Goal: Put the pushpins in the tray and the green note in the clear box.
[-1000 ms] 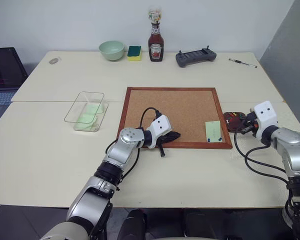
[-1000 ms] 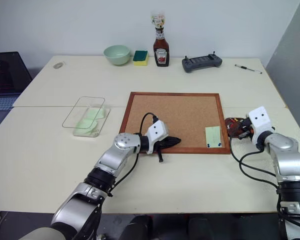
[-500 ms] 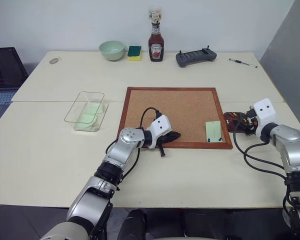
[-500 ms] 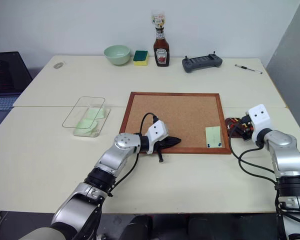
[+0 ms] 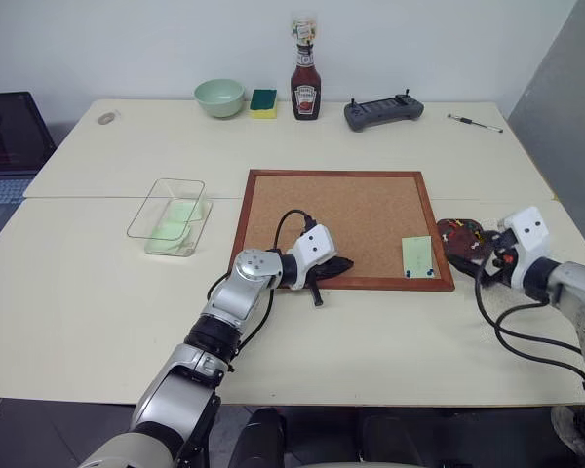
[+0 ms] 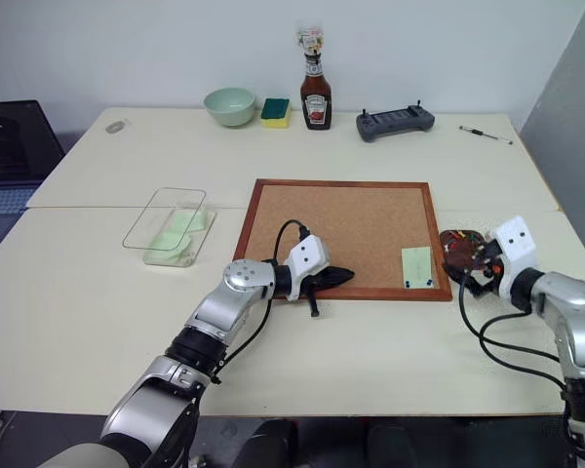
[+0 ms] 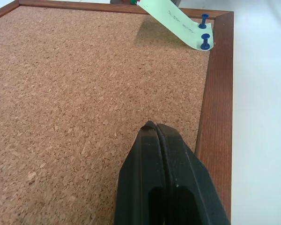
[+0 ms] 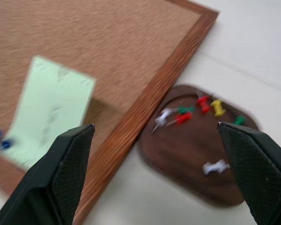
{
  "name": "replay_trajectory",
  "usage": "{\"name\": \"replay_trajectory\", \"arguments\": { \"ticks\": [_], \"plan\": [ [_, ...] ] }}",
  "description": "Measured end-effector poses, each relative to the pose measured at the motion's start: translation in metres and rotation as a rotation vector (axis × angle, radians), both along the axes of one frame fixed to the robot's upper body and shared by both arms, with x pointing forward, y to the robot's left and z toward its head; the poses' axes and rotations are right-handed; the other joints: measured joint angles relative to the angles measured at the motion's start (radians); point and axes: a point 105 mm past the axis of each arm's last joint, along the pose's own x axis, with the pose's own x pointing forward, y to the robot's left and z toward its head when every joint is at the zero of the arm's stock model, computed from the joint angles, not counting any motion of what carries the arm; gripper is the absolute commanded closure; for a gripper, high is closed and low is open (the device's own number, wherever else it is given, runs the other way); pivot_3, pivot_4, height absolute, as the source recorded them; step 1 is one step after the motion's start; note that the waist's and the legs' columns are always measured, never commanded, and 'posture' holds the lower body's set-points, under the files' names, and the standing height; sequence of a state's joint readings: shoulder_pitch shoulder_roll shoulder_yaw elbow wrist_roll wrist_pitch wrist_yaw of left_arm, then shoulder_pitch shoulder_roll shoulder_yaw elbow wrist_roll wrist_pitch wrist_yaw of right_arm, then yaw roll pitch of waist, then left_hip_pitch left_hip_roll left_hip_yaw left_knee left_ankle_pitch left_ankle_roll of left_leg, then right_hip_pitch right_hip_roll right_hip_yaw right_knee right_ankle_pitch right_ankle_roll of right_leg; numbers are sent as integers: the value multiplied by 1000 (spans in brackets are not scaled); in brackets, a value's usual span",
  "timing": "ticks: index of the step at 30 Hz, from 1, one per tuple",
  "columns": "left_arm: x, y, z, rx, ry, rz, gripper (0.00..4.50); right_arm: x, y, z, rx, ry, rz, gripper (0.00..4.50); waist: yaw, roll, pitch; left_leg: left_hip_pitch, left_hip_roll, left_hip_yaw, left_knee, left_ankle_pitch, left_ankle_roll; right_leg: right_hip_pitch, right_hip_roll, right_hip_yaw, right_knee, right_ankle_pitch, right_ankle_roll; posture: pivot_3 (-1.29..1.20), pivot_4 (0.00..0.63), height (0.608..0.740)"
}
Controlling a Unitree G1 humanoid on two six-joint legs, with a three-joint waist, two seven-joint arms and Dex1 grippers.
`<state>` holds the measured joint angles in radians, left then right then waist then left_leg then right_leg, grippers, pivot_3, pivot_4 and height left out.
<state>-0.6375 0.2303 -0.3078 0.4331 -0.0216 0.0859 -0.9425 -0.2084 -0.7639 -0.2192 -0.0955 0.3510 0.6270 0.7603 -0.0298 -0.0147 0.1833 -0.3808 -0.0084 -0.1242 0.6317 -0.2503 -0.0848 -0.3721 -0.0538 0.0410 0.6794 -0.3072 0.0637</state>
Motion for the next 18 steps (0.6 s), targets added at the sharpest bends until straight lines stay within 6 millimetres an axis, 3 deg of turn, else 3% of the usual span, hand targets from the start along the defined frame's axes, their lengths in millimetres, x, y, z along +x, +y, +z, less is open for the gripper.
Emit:
{"name": "replay_trajectory", "arguments": {
  "ticks": [5, 13, 18],
  "plan": [
    [0, 0, -1, 3, -2, 2, 4500, -12, 23, 1, 48, 35, 94, 40, -1, 0, 0, 1, 0, 0, 0, 0, 0, 1, 0, 0, 0, 0, 0, 0, 150, 740],
    [0, 0, -1, 3, -3, 4, 4500, -12, 36, -15, 13, 59, 121, 40, -1, 0, 0, 0, 0, 0, 0, 0, 0, 0, 0, 0, 0, 0, 0, 0, 150, 740],
    [1, 1, -1, 4, -2, 5, 4500, -8, 34, -16, -3, 46, 110, 1036, -1, 0, 0, 0, 0, 0, 0, 0, 0, 0, 0, 0, 0, 0, 0, 0, 150, 740]
  ]
}}
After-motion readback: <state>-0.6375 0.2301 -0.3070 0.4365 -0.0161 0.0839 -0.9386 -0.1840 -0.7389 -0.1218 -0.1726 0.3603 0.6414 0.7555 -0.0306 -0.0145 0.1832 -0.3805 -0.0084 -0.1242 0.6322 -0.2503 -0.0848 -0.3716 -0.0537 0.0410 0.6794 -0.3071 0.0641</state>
